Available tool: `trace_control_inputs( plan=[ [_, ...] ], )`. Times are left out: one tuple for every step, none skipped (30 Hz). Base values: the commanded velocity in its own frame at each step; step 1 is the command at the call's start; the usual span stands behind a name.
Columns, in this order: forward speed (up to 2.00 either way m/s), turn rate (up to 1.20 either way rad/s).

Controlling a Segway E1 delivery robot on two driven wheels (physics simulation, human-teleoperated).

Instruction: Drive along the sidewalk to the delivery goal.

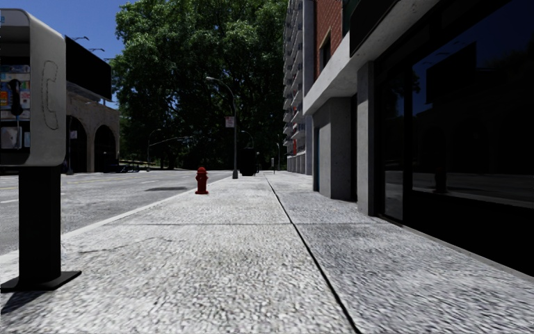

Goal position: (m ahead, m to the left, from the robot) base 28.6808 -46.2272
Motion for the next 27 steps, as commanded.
trace_control_inputs(
  plan=[
    [2.0,0.0],
    [2.0,0.0],
    [2.0,0.0],
    [2.0,0.0],
    [2.0,0.0],
    [2.0,0.0],
    [2.0,0.0],
    [2.0,0.0],
    [2.0,0.0],
    [2.0,0.0],
    [2.0,0.0],
    [2.0,0.0],
    [2.0,0.0],
    [2.0,0.0],
    [2.0,0.0],
    [2.0,0.0],
    [2.0,0.0],
    [2.0,0.0],
    [2.0,0.0],
    [2.0,0.0],
    [2.0,0.0],
    [2.0,0.0],
    [2.0,0.0],
    [2.0,0.0],
    [2.0,0.0],
    [2.0,0.0],
    [2.0,0.0]
  ],
)
